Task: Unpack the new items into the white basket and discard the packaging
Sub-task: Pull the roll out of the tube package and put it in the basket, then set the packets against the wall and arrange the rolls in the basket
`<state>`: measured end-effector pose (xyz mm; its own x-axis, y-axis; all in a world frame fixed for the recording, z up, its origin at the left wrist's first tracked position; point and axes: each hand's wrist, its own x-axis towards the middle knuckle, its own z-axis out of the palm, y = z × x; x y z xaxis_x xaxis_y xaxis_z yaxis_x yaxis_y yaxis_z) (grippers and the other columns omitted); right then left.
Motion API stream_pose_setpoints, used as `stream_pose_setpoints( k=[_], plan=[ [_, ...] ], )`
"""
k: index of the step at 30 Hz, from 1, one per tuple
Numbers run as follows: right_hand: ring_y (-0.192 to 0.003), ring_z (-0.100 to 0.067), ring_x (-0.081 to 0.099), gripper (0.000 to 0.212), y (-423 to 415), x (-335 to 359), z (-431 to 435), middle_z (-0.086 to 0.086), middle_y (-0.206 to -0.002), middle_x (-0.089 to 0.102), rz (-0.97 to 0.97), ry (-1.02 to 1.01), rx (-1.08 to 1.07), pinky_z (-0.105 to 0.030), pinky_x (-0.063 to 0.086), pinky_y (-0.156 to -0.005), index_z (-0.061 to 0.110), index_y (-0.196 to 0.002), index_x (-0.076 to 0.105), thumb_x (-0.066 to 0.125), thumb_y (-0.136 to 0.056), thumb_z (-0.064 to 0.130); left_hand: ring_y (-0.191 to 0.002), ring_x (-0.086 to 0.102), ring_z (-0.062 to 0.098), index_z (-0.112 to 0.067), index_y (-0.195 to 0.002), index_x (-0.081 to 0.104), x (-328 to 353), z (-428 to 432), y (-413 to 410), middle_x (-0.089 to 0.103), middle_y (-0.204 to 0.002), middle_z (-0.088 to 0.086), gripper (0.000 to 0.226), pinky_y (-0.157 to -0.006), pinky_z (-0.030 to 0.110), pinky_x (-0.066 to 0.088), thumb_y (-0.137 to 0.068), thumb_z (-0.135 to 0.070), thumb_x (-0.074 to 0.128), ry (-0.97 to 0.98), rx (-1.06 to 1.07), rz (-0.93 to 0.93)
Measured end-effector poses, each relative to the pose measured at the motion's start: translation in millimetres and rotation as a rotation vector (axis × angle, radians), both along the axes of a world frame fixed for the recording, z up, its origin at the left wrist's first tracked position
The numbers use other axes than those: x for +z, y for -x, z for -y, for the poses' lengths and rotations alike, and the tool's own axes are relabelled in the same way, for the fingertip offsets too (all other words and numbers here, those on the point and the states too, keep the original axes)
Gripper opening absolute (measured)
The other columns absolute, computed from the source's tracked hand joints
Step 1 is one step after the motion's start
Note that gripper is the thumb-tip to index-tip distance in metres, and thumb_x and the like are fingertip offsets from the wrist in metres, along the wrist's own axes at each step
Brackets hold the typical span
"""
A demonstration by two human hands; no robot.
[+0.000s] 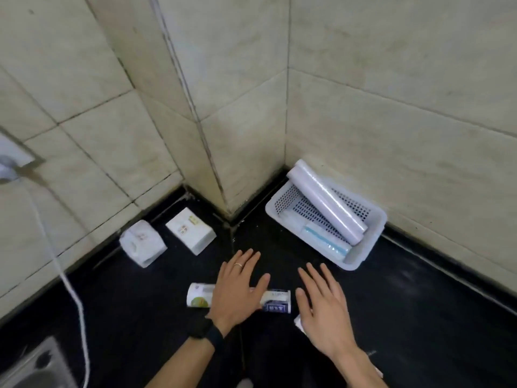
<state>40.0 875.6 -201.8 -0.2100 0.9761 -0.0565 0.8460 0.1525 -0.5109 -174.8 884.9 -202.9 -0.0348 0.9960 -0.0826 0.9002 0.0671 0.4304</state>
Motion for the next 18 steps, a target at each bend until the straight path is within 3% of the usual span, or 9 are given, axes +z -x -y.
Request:
stream_pose_setpoints(
  k=[6,11,18],
  plan=[
    [-0.152,-0.009,0.009,0.048,73,-6,15,0.013,-0.157,0.037,-0.022,0.074,0.232,-0.041,0.016,-0.124,0.03,-0.148,0.044,0.046,-0.102,0.041,-0.149,0.013,0.012,-0.03,-0.152,0.029,-11,55,65,0.026,-0.16,-0.009,0.063,-0.122,0.04,0.013,-0.097,-0.059,0.034,0.086,0.18,-0.055],
    [-0.152,-0.009,0.009,0.053,127,-5,-7,0.01,-0.158,0.036,0.02,0.076,0.368,-0.04,0.02,-0.124,0.026,-0.15,0.041,0.043,-0.1,0.043,-0.149,0.012,0.014,-0.031,-0.153,0.027,-23,69,122,0.024,-0.161,-0.006,0.061,-0.122,0.04,0.012,-0.097,-0.055,0.037,0.126,0.312,-0.05],
    [-0.153,-0.01,0.003,0.059,205,3,-65,0.01,-0.163,0.024,0.084,0.106,0.444,-0.031,0.01,-0.124,0.024,-0.155,0.03,0.041,-0.101,0.046,-0.151,0.005,0.019,-0.026,-0.155,0.021,-43,39,201,0.013,-0.164,-0.001,0.064,-0.121,0.044,0.008,-0.098,-0.053,0.035,0.148,0.427,-0.084]
  ],
)
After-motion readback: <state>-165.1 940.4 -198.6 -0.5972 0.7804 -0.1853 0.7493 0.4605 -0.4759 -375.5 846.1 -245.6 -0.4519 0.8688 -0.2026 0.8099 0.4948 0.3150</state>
